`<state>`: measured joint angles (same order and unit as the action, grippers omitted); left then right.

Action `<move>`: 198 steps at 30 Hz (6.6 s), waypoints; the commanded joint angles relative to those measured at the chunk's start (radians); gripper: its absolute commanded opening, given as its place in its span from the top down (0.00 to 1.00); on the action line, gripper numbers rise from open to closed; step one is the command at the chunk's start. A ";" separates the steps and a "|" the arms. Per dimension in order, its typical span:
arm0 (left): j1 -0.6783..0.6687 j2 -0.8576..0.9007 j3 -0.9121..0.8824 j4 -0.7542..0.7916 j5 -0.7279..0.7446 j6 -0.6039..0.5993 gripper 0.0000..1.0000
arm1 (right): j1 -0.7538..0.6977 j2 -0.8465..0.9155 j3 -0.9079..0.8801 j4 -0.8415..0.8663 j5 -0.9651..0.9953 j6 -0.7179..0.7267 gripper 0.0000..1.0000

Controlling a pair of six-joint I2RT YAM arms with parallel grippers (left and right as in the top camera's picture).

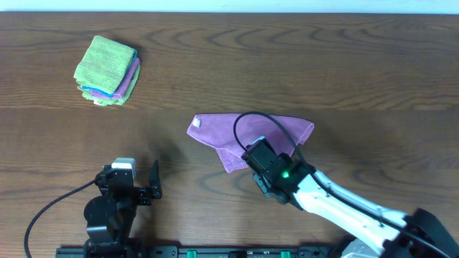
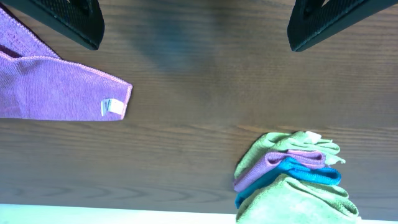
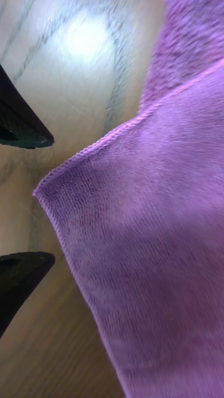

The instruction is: Fold the cloth

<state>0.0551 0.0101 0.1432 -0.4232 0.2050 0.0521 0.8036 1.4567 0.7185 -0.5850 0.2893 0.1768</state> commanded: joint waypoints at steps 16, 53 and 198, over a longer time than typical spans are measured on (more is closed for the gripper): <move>-0.002 -0.006 -0.019 -0.008 -0.002 -0.004 0.05 | 0.008 0.100 -0.008 0.029 -0.018 -0.068 0.69; -0.002 -0.006 -0.019 -0.008 -0.002 -0.004 0.05 | -0.388 0.100 0.101 0.585 0.027 -0.116 0.99; -0.002 -0.006 -0.019 -0.008 -0.002 -0.004 0.05 | -0.394 0.435 0.282 0.493 -0.125 -0.099 0.78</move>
<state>0.0551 0.0101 0.1432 -0.4232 0.2054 0.0521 0.4133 1.8641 1.0012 -0.0856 0.1650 0.1280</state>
